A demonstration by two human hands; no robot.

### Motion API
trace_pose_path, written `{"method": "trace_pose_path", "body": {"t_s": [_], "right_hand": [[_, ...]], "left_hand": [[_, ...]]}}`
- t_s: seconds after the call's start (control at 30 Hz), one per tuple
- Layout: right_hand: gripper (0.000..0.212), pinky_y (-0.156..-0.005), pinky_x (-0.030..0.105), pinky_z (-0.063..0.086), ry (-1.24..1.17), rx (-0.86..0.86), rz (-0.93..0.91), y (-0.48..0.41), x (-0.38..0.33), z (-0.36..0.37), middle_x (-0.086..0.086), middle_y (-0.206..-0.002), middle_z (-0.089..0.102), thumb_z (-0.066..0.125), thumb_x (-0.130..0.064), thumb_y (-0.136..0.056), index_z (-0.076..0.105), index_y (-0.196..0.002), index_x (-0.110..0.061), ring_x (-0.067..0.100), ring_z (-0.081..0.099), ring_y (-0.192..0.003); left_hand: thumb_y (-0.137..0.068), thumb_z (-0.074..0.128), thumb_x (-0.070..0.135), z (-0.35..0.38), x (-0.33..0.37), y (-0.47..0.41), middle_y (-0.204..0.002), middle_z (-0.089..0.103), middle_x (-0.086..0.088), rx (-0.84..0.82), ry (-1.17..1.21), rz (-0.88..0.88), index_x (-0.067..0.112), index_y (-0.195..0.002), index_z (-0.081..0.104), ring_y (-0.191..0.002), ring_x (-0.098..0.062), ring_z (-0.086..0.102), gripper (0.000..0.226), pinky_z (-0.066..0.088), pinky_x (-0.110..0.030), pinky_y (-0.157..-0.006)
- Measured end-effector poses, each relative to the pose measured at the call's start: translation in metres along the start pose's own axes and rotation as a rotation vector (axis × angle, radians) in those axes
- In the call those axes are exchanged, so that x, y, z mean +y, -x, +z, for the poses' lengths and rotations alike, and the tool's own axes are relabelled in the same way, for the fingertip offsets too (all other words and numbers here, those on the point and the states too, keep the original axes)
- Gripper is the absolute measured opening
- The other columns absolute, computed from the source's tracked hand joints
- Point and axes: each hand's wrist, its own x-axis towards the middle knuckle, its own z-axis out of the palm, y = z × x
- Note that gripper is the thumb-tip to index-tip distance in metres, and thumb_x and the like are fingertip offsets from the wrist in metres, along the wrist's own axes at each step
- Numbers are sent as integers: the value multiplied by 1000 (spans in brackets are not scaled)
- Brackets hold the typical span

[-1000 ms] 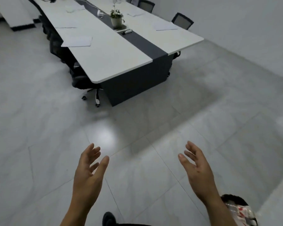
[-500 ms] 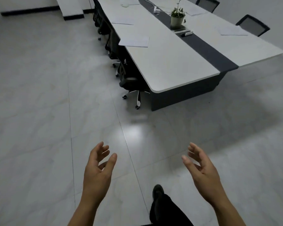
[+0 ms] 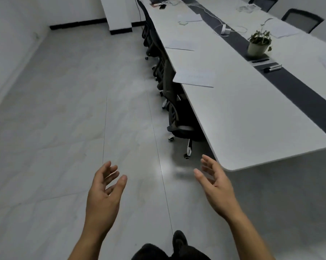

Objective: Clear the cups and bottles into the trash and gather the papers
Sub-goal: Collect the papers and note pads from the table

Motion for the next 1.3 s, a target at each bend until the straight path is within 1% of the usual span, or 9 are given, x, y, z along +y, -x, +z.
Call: {"method": "trace_pose_path", "body": {"t_s": [0.17, 0.4, 0.47, 0.57, 0.67, 0.9, 1.07, 1.2, 1.3], "right_hand": [[53, -88, 11, 46, 70, -96, -34, -106, -33, 38, -24, -137, 50, 64, -40, -91, 44, -140, -41, -8, 51, -123], [54, -99, 24, 46, 79, -69, 19, -261, -43, 110, -23, -137, 52, 66, -40, -90, 46, -140, -41, -3, 52, -125], [51, -100, 25, 47, 59, -40, 30, -307, -61, 125, -22, -137, 52, 66, -40, -89, 47, -137, -44, -3, 52, -125], [56, -92, 18, 46, 25, 42, 30, -375, -95, 143, -23, -136, 53, 65, -46, -84, 47, -136, -44, -7, 52, -123], [55, -84, 10, 47, -4, 115, 37, -436, -116, 157, -23, -136, 52, 66, -37, -90, 47, -141, -37, -8, 51, -122], [52, -80, 7, 48, -72, 247, 105, -586, -114, 193, -21, -135, 54, 66, -33, -91, 48, -140, -35, -12, 53, -116], [51, -88, 12, 44, -98, 237, 109, -737, -132, 221, -20, -136, 54, 66, -34, -91, 49, -139, -36, -12, 53, -117], [50, -83, 3, 44, -54, 140, 46, -868, -184, 245, -21, -135, 55, 65, -30, -93, 49, -140, -32, -7, 54, -120], [48, -84, 5, 45, -18, 55, 20, -954, -218, 269, -23, -134, 55, 65, -31, -93, 49, -139, -36, -9, 53, -120]], "left_hand": [[-91, 66, 19, 8, 1, -96, -127, 62, 12, 67, 84, -48, 29, -138, 48, -118, -5, 60, 51, 45, -24, -92], [-91, 66, 17, 29, -9, -276, -126, 61, 14, 15, 126, -96, 35, -132, 48, -116, -2, 60, 48, 44, -18, -88], [-91, 66, 19, 32, 4, -336, -127, 61, 16, -18, 113, -86, 37, -131, 48, -116, -1, 60, 47, 44, -18, -89], [-92, 66, 21, 37, 37, -425, -127, 60, 18, -82, 96, -45, 36, -132, 47, -116, 1, 59, 47, 46, -21, -92], [-92, 66, 22, 47, 63, -508, -127, 59, 19, -148, 68, -3, 33, -135, 47, -115, 3, 59, 49, 47, -24, -94], [-92, 65, 19, 103, 82, -681, -128, 60, 18, -249, 21, 23, 32, -136, 47, -114, 4, 59, 49, 47, -22, -91], [-92, 66, 20, 135, 104, -818, -128, 60, 17, -229, -12, -2, 31, -137, 47, -115, 2, 59, 50, 49, -30, -99], [-91, 65, 21, 138, 145, -924, -127, 61, 16, -144, 17, 16, 31, -138, 46, -117, 1, 59, 51, 47, -26, -97], [-92, 64, 21, 134, 162, -998, -128, 61, 16, -87, 47, -6, 29, -140, 46, -117, 0, 59, 52, 46, -24, -96]]}}
